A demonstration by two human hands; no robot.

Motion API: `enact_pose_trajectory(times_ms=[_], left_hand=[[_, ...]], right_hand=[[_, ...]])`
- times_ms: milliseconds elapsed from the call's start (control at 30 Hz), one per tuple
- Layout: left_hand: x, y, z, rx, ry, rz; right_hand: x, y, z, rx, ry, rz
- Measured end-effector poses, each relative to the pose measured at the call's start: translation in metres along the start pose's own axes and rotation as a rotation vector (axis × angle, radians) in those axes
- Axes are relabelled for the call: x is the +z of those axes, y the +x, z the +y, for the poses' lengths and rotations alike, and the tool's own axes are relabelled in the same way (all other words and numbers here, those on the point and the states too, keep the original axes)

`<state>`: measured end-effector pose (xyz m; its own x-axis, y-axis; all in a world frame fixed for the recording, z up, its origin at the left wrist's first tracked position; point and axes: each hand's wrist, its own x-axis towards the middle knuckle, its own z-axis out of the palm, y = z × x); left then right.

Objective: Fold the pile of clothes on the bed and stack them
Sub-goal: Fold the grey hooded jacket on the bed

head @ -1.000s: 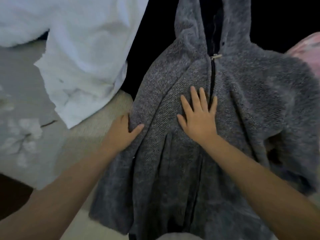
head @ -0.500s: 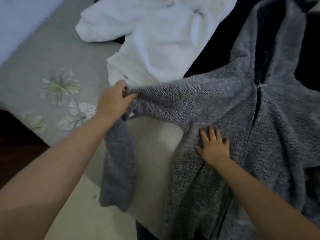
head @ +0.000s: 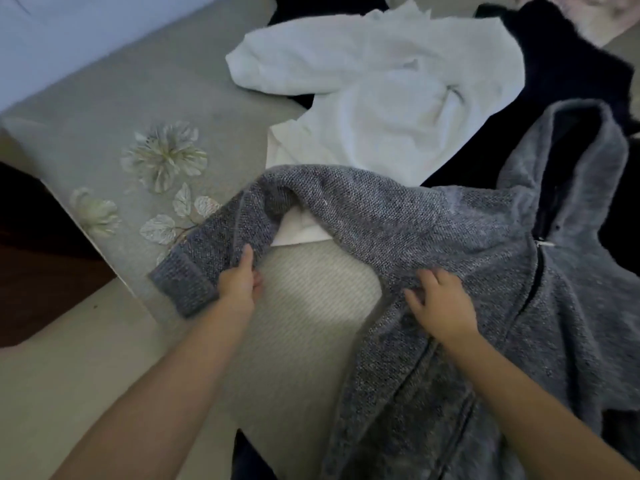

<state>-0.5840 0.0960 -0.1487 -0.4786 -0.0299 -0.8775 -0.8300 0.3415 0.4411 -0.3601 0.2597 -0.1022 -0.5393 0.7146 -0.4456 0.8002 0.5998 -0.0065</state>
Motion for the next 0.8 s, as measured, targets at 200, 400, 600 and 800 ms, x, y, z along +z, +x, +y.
enact_pose_trajectory(times_ms=[200, 400, 600, 800], left_hand=[[0.007, 0.037, 0.035, 0.027, -0.607, 0.174], [-0.013, 0.064, 0.121, 0.387, -0.468, 0.154], [-0.014, 0.069, 0.153, 0.393, -0.675, 0.066], [0.008, 0.089, 0.111, 0.087, -0.420, -0.228]], right_hand=[[0.030, 0.032, -0.008, 0.063, -0.115, -0.227], [0.037, 0.046, -0.010, 0.074, -0.170, -0.405], [0.009, 0.062, -0.039, -0.020, -0.017, 0.021], [0.021, 0.081, -0.042, -0.152, -0.131, -0.530]])
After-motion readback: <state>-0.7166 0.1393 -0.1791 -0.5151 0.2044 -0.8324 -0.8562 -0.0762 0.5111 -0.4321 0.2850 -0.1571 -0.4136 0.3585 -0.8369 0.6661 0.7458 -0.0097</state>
